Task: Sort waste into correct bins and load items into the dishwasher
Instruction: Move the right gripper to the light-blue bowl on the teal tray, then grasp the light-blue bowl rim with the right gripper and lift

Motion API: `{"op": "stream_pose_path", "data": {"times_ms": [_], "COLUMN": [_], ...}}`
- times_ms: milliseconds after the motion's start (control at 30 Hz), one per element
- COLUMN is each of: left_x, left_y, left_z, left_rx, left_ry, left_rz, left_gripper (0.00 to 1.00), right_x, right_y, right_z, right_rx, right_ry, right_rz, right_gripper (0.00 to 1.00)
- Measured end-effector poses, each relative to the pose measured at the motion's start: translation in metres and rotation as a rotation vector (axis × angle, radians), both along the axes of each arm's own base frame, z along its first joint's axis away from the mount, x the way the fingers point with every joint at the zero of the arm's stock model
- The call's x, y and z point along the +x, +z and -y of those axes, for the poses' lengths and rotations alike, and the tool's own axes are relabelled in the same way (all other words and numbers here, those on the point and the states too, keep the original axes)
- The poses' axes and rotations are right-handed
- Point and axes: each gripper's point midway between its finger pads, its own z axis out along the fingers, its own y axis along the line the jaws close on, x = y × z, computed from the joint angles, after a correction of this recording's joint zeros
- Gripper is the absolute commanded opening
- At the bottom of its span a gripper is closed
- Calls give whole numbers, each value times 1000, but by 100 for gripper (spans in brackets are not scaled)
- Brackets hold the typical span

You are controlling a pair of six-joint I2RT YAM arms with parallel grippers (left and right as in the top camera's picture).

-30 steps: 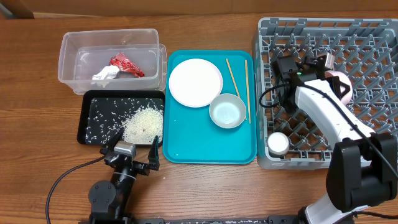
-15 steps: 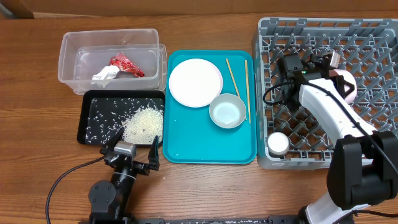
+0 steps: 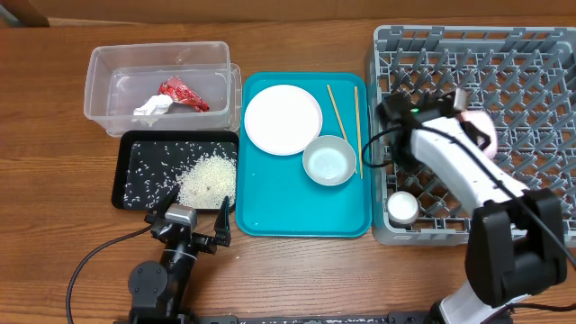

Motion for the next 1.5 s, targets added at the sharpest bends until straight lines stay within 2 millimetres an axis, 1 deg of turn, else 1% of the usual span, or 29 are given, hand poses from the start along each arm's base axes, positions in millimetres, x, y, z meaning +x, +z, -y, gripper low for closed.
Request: {"op": "stream_pose_path", "data": {"times_ms": [67,200,267,367,467,533,600,667,700,733,767,867,900,967,1000,1067,1167,1233,1333,1400,1500], "left_x": [0,0,0,0,0,0,0,0,0,0,0,0,0,0,0,0,0,0,0,0,0], "left_y": [0,0,0,0,0,0,0,0,0,0,0,0,0,0,0,0,0,0,0,0,0], "left_z": [0,0,0,0,0,0,0,0,0,0,0,0,0,0,0,0,0,0,0,0,0], "left_rx": [0,0,0,0,0,0,0,0,0,0,0,0,0,0,0,0,0,0,0,0,0], "left_ry": [0,0,0,0,0,0,0,0,0,0,0,0,0,0,0,0,0,0,0,0,0], "left_rz": [0,0,0,0,0,0,0,0,0,0,0,0,0,0,0,1,0,1,1,1,1], "left_gripper": [100,100,100,100,100,100,100,100,100,100,100,100,100,100,100,100,100,100,100,100,100], "right_x": [-2,-2,1,5,9,11,12,8,2,-2,-9,-20,-22,-30,-29,-35,-46,-52,-53,-50,-41], "right_y": [-6,-12,-9,0,14,23,31,35,35,35,34,27,23,6,-2,-29,-65,-83,-98,-101,-100], "right_z": [-11,-28,-35,-48,-68,-90,-119,-158,-178,-190,-207,-236,-240,-247,-248,-246,-241,-238,-238,-238,-240], "right_rx": [42,110,148,234,377,518,697,922,1039,1110,1203,1375,1404,1462,1477,1480,1468,1461,1471,1474,1480], "right_ry": [14,30,34,38,51,73,112,170,197,209,221,182,156,54,14,-117,-260,-321,-372,-377,-363], "right_rz": [-9,-13,1,37,88,120,128,92,55,29,-13,-65,-71,-87,-66,-37,-16,-3,35,61,103], "right_gripper": [33,36,36,36,39,45,47,47,48,49,49,49,45,44,44,41,40,39,38,38,38]}}
